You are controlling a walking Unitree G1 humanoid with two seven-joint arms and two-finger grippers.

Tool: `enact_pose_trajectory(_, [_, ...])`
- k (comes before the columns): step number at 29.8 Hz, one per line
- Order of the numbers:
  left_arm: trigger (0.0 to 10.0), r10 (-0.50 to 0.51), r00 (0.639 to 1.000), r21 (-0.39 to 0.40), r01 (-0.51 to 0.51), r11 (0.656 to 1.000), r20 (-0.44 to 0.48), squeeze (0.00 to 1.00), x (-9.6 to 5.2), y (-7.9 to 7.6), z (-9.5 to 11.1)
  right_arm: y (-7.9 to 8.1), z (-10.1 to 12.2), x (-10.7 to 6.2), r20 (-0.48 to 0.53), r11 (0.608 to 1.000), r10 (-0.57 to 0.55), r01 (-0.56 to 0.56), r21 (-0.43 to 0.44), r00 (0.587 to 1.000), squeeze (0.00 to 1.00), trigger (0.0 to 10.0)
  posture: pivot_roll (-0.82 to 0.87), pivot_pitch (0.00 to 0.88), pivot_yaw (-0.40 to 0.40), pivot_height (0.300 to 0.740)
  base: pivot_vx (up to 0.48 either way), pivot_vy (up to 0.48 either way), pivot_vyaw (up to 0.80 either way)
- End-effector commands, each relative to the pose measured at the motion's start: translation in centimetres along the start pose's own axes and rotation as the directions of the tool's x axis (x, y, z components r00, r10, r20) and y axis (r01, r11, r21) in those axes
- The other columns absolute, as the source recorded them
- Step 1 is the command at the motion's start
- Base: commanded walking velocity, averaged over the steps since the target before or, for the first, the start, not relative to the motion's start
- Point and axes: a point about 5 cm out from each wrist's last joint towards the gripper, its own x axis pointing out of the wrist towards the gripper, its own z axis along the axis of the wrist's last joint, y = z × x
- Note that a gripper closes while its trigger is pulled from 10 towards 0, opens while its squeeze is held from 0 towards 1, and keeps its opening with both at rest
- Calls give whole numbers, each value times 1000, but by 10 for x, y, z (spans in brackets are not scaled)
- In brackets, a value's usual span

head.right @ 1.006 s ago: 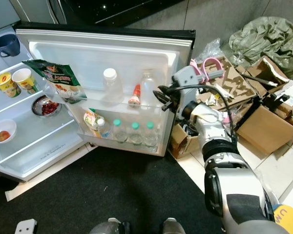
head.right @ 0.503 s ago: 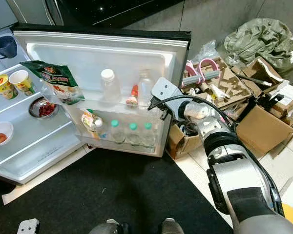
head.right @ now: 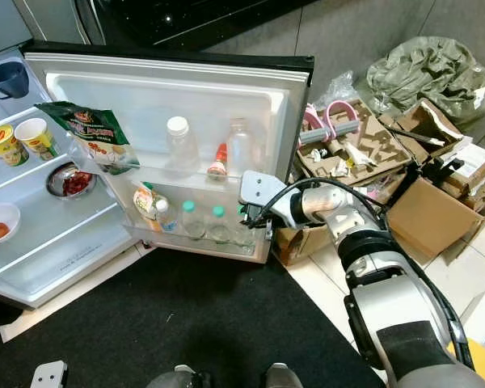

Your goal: Restocking fridge

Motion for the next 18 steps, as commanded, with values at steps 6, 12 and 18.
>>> enact_pose_trajectory(6, [10000,6,998,-24,-7,1000,-70,0,-4,-4,-21,-19,25,-8,183,988,-156,153,29,971,0,10000,-8,152,36,740,0,0,0])
enact_pose_trajectory(12, [10000,6,997,-28,-8,1000,-71,0,-4,-4,-22,-37,34,-16,174,947,-321,310,87,931,0,10000,-18,150,30,740,0,0,0])
enact_pose_trajectory(18, [10000,-2,997,-21,0,1000,-74,0,-4,-5,-23,-35,31,-12,109,960,-279,273,62,954,1000,10000,-15,153,29,740,0,0,0])
